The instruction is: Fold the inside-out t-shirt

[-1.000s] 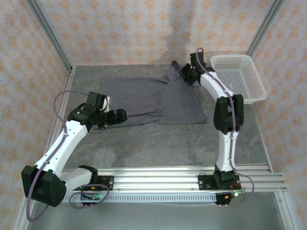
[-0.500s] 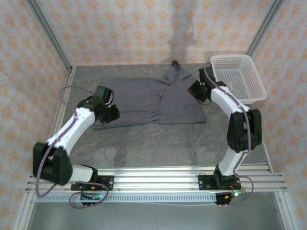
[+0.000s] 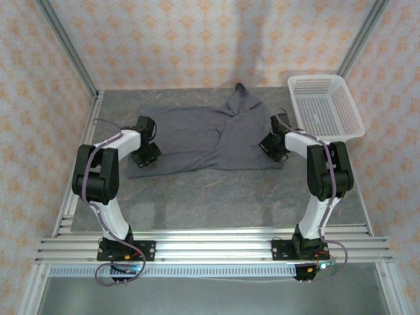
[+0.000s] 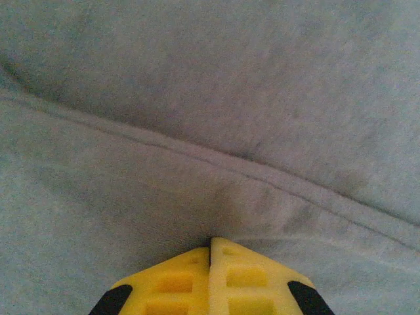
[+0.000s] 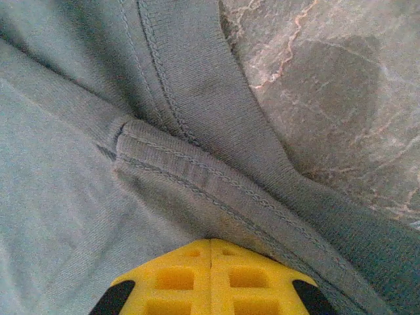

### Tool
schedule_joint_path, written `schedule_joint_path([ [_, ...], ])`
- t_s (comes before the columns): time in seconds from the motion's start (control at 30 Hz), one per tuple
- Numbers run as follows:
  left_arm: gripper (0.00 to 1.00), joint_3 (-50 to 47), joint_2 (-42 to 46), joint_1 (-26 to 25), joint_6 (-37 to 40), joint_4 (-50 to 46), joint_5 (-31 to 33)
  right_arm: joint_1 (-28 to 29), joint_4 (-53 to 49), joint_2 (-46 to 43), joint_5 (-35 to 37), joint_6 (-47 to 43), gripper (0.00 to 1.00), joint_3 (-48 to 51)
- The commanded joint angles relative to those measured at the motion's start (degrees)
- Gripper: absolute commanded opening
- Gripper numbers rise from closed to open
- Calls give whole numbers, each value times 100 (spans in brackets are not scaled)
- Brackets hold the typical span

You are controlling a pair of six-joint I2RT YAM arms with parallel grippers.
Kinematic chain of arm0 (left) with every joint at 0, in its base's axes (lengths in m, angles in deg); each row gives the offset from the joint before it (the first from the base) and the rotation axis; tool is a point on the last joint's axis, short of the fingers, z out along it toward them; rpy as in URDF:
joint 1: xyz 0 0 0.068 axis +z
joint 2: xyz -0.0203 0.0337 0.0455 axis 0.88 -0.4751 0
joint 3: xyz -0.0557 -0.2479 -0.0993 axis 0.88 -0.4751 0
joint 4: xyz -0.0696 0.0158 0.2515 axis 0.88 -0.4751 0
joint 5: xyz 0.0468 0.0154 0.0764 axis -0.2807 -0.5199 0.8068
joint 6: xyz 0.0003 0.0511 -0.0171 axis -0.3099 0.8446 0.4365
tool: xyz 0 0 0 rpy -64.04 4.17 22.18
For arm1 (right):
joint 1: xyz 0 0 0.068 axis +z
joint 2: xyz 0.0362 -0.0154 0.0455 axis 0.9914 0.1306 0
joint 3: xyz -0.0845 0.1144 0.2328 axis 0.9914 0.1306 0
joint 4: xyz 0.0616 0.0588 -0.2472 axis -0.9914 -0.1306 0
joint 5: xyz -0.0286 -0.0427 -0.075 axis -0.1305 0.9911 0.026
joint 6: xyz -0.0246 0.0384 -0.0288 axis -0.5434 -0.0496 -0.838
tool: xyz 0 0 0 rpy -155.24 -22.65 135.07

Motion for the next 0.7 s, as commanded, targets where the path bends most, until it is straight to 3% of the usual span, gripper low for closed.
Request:
schedule_joint_path([
  [0.0,0,-723,320,-12,-178,-142,136,-14,-359,-423,258,345,0,737],
  [0.37,0,-3089,3111,-104,-642,-55,-148,-5,-840,-2412,281,395,0,2692],
  [0.5,0,-3124,4015,-126,-621,-108,-257,78,-1168,-2849,274,-27,0,2299],
  [0.57,24,-2726,4295,-126,-396,-210,-107,317,-1451,-2921,988,-411,3,1537],
  [0.67,58,-2031,4381,-116,-28,-39,149,463,-1241,-2408,1809,-1101,24,398],
])
